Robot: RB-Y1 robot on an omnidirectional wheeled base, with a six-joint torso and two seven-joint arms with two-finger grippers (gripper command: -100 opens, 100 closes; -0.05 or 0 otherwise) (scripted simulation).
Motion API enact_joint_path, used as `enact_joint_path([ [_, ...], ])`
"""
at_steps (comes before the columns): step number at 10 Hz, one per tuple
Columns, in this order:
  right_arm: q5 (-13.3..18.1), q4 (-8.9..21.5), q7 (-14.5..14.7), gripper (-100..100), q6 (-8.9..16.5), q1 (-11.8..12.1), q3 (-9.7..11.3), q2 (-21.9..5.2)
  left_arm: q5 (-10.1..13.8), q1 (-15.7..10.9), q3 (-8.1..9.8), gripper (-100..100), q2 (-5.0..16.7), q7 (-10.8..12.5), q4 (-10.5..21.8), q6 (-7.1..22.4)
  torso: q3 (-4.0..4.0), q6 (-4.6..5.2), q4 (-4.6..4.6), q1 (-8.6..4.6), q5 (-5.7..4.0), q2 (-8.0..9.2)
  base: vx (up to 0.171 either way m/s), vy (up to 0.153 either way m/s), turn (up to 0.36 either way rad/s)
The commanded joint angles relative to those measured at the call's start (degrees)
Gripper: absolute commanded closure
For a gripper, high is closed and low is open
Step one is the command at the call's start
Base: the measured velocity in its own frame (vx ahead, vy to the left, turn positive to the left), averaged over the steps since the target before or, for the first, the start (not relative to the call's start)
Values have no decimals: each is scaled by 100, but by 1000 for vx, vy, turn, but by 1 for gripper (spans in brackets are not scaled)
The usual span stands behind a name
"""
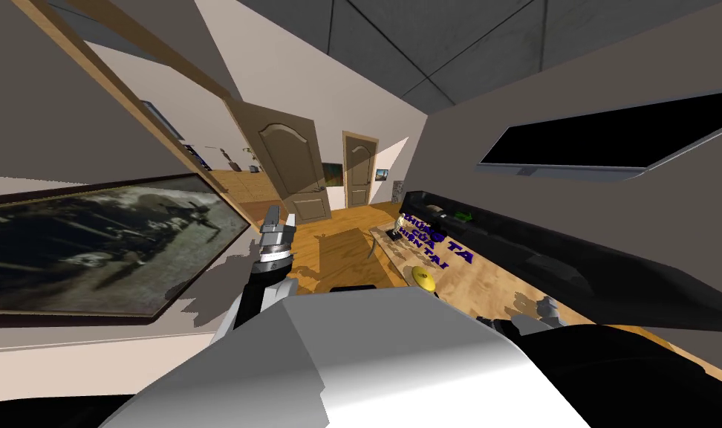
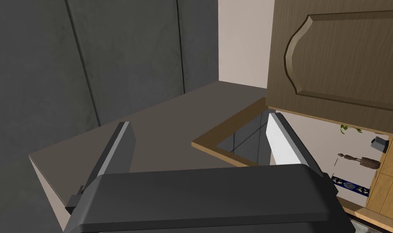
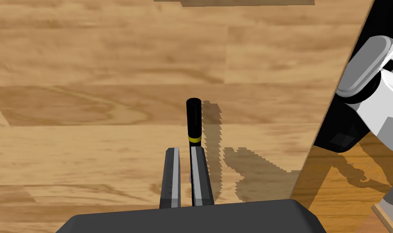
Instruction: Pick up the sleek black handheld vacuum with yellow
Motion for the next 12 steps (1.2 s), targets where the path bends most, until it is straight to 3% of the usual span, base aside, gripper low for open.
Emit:
enact_joint_path([
  [1, 0, 0, 0, 100, 0, 0, 0, 0, 0, 0, 0, 0, 0, 0, 0, 0, 0, 0, 0, 0, 0, 0, 0, 0, 0],
  [2, 0, 0, 0, 100, 0, 0, 0, 1, 0, 0, 0, 0, 0, 0, 0, 0, -1, 0, 0, 0, 0, -2, 0, 0, 0],
  [3, 0, 0, 0, 0, 0, 0, 0, 1, 0, 0, 0, 0, 0, 0, 0, 0, -2, 0, -1, 0, 0, -3, 0, 0, 0],
  [4, 16, -49, 78, 100, -25, 13, -3, 15, 0, 0, 0, 0, 0, 0, 0, 0, -2, -1, -1, 0, 0, -4, 71, -15, -254],
  [10, 161, -619, 515, 100, -158, 262, -122, -366, 0, 3, 1, 0, 0, 0, -1, -1, -38, 4, -16, 6, 2, -65, 166, 14, -285],
  [11, 146, -544, 486, 100, -149, 233, -113, -324, 0, 2, 1, 0, 0, 0, -1, -1, -40, -1, -15, 12, 3, -69, 75, 24, -53],
  [12, 150, -561, 491, 0, -150, 245, -111, -332, 0, 0, 0, 0, 0, 0, 0, 0, -28, -10, -10, 5, 1, -46, 13, 5, 10],
])
